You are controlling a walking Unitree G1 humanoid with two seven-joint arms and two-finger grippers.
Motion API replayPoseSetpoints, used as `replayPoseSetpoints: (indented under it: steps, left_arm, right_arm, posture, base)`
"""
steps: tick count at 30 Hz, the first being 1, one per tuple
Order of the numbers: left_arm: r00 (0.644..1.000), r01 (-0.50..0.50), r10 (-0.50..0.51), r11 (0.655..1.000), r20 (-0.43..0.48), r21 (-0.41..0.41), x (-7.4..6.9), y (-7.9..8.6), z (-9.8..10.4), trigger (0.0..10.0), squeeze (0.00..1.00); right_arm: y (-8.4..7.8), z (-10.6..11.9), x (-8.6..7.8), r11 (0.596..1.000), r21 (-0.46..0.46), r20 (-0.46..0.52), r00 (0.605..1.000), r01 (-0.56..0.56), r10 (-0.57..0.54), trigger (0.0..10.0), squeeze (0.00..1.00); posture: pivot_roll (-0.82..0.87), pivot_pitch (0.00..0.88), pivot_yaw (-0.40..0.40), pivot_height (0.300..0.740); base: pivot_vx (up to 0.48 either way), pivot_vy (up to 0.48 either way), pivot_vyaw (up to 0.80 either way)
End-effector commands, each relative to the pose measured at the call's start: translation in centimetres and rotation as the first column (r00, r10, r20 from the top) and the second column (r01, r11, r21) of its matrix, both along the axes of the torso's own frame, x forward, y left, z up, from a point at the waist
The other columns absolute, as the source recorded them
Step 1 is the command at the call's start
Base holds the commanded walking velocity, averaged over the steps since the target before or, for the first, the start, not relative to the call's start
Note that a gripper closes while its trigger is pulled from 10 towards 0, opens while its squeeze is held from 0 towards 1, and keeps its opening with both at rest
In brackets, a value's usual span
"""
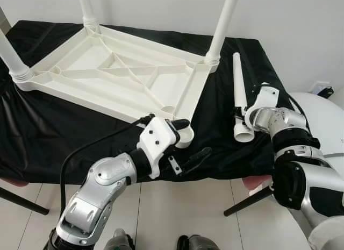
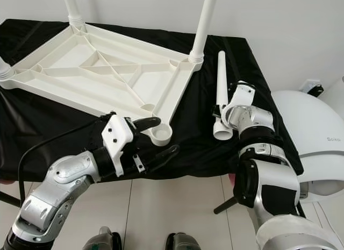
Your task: Building children table
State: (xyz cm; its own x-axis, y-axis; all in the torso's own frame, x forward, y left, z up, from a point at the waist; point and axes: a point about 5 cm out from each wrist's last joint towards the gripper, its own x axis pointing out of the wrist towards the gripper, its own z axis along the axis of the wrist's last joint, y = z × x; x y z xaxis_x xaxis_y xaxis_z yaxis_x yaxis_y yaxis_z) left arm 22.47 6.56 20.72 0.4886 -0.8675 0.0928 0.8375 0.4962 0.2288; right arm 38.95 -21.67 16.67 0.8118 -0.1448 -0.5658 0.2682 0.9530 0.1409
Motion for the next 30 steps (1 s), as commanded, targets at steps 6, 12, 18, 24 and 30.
replayPoseSetpoints:
  steps: [6, 12, 18, 24, 30]
  left_arm:
    - [0.998, -0.068, 0.068, 0.997, 0.002, -0.024, 0.6, 0.1, 0.4, 10.0, 0.00]
    - [0.997, -0.073, 0.073, 0.997, 0.009, -0.028, 0.8, 0.2, 0.6, 10.0, 0.00]
    - [0.997, -0.079, 0.079, 0.996, 0.005, -0.032, 1.1, 0.3, 0.7, 10.0, 0.00]
    - [0.994, -0.108, 0.107, 0.991, -0.018, -0.075, 2.4, 1.4, 1.4, 10.0, 0.00]
    - [0.992, -0.127, 0.127, 0.989, -0.011, -0.081, 3.8, 2.5, 1.9, 10.0, 0.00]
  right_arm:
    - [1.1, -3.9, -1.5, 0.996, 0.087, -0.204, 0.979, 0.018, 0.000, 0.0, 0.00]
    - [0.6, -4.1, -1.7, 0.991, 0.109, -0.225, 0.973, 0.080, -0.054, 0.0, 0.00]
    - [0.7, -3.8, -1.5, 0.989, 0.117, -0.208, 0.976, 0.088, -0.062, 0.0, 0.00]
    - [0.9, -0.9, -0.1, 0.991, 0.124, -0.032, 0.999, 0.042, -0.038, 0.0, 0.00]
    - [0.6, 2.9, 1.1, 0.994, 0.109, 0.110, 0.993, 0.026, -0.038, 0.0, 0.00]
  posture:
    - [0.04, 0.139, -0.049, 0.740]
    - [0.04, 0.149, -0.046, 0.740]
    - [0.04, 0.154, -0.042, 0.740]
    - [0.03, 0.149, -0.035, 0.740]
    - [0.03, 0.142, -0.033, 0.740]
  base:
    - [0.000, 0.000, 0.00]
    - [0.000, 0.000, 0.00]
    - [0.000, 0.000, 0.00]
    - [0.000, 0.000, 0.00]
    - [0.000, 0.000, 0.00]
